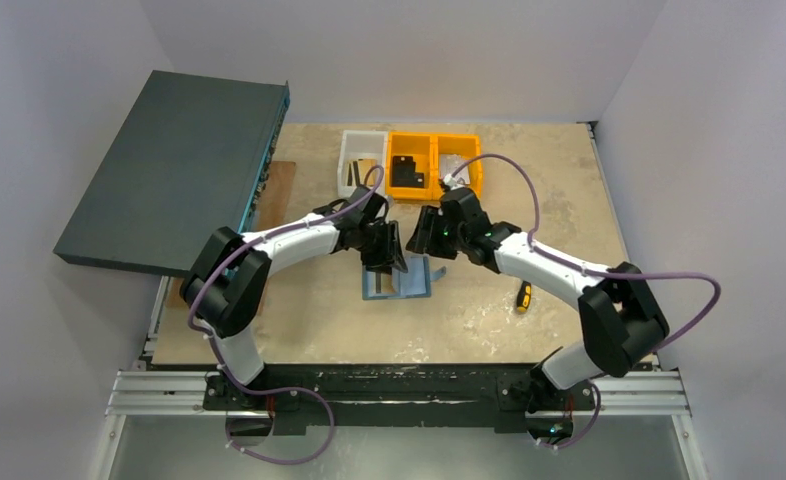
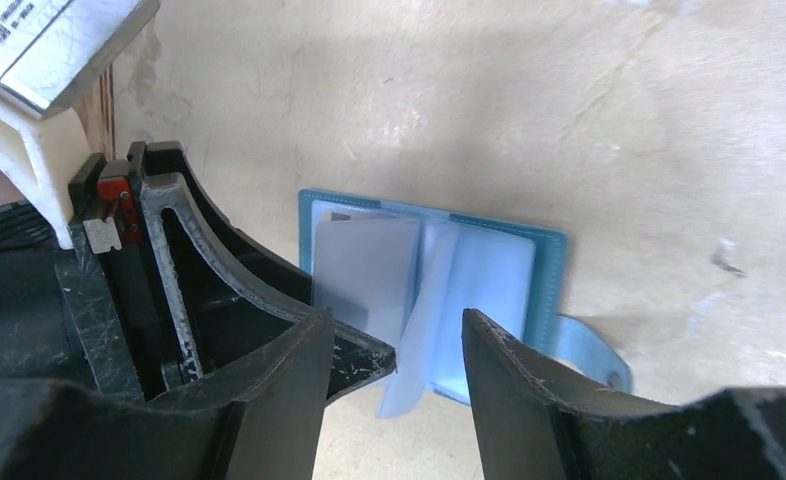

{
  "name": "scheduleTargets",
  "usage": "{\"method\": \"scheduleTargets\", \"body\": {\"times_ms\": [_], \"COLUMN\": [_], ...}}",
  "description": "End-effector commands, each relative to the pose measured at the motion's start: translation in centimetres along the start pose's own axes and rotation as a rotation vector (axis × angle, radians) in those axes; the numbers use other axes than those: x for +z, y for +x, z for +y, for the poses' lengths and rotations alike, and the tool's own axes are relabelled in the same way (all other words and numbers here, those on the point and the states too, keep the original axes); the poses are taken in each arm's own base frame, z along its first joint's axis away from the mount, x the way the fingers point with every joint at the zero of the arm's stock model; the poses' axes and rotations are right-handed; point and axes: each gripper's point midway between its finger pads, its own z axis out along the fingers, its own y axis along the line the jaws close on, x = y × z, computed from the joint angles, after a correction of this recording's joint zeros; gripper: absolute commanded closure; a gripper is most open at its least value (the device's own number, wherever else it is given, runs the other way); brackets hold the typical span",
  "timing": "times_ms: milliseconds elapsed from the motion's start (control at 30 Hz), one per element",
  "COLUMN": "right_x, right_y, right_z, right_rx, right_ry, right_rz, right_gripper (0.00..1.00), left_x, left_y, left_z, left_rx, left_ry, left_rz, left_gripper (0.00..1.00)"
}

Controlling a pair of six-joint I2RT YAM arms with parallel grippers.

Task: Take the credit cards out of the card holder
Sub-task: Remove the credit card from the card holder.

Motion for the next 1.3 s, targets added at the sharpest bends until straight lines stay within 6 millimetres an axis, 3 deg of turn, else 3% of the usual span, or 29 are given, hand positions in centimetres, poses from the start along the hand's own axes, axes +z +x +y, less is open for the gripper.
{"method": "scheduleTargets", "body": {"times_ms": [0, 233, 600, 733, 1033, 1267], "right_x": [-1.6, -2.3, -2.4, -2.3, -1.9, -0.8], "right_y": [-1.4, -1.4, -0.9, -0.8, -0.8, 0.0], "right_z": [-1.5, -2.2, -2.4, -2.1, -0.4, 1.9], "right_rx": [0.012, 0.026, 0.029, 0.026, 0.006, -0.010], "right_ry": [0.026, 0.031, 0.025, 0.011, -0.075, -0.149], "right_rz": [-0.063, -0.075, -0.066, -0.058, -0.033, 0.003], "right_gripper": [0.50, 0.50, 0.52, 0.53, 0.57, 0.61], "left_x": [0.0, 1.1, 4.2, 3.2, -1.2, -3.6], "left_y": [-1.1, -1.5, -0.3, -0.6, -2.1, -2.1], "left_z": [-2.9, -4.2, -3.5, -3.7, -3.2, 0.2], "left_rx": [0.024, 0.028, -0.042, -0.018, 0.016, -0.008], "left_ry": [0.070, 0.083, 0.083, 0.076, 0.043, -0.052], "left_rz": [-0.013, 0.006, 0.091, 0.072, -0.016, -0.065], "left_gripper": [0.62, 0.62, 0.62, 0.62, 0.67, 0.73]}}
